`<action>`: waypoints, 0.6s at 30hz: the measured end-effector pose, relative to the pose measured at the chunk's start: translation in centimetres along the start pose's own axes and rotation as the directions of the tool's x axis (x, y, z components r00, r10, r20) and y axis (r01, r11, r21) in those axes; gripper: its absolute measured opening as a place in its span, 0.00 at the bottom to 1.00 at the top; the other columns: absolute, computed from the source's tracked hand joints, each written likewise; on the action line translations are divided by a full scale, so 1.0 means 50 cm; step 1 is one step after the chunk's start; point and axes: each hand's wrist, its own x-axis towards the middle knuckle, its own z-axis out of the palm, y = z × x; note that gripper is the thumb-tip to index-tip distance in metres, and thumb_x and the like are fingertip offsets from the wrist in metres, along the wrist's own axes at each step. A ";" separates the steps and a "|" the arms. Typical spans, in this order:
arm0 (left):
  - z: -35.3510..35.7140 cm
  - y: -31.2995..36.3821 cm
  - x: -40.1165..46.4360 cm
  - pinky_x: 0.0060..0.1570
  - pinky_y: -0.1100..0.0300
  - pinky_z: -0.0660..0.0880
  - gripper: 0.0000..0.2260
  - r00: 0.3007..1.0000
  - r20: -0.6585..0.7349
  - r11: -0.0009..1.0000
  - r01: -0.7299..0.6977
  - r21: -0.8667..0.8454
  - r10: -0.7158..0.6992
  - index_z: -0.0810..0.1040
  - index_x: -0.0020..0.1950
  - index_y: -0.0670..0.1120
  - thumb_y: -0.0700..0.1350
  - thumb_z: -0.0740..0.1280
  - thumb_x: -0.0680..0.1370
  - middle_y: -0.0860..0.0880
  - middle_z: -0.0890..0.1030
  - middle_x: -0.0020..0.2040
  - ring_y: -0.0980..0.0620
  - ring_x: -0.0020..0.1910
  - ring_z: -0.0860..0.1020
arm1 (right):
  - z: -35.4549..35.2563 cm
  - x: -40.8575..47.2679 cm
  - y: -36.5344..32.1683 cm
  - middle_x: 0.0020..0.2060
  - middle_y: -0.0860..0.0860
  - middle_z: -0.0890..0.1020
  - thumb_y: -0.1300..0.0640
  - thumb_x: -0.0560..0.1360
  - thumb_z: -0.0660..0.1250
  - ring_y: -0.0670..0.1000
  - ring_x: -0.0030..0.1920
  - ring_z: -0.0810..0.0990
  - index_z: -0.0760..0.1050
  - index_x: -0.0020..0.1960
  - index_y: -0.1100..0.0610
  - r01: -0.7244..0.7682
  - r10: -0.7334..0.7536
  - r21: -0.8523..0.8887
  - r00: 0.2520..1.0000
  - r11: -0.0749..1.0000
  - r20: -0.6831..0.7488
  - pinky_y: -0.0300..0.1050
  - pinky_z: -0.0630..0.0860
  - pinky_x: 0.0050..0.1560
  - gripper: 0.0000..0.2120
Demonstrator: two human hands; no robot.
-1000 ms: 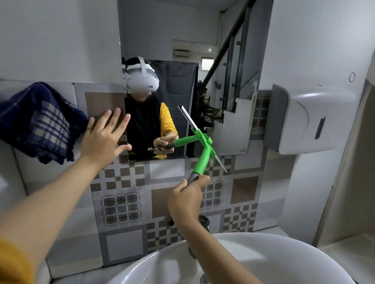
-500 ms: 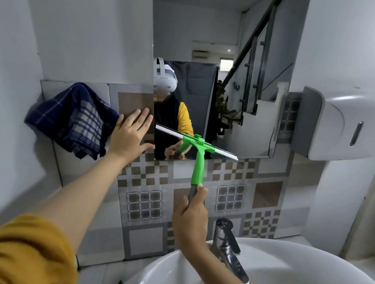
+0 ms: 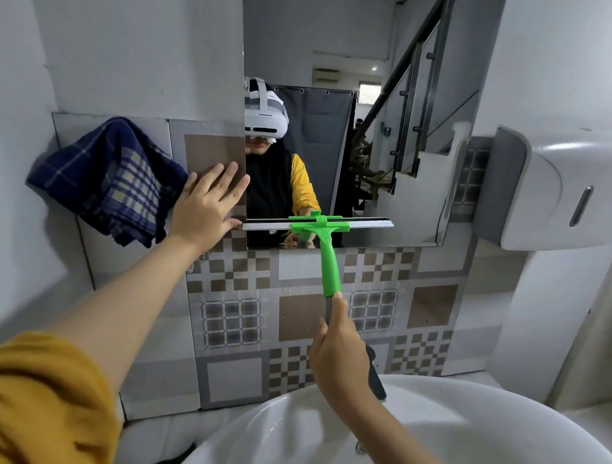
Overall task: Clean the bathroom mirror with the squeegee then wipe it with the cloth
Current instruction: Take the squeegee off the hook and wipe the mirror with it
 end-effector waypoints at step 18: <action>-0.015 0.011 0.000 0.65 0.40 0.60 0.39 0.998 0.060 0.999 0.015 0.029 -0.016 0.63 0.72 0.45 0.48 0.76 0.65 0.41 0.66 0.71 0.39 0.69 0.65 | 0.001 -0.021 0.024 0.42 0.55 0.78 0.57 0.82 0.55 0.54 0.33 0.79 0.58 0.74 0.57 0.003 0.000 -0.048 0.999 0.999 0.052 0.52 0.80 0.32 0.21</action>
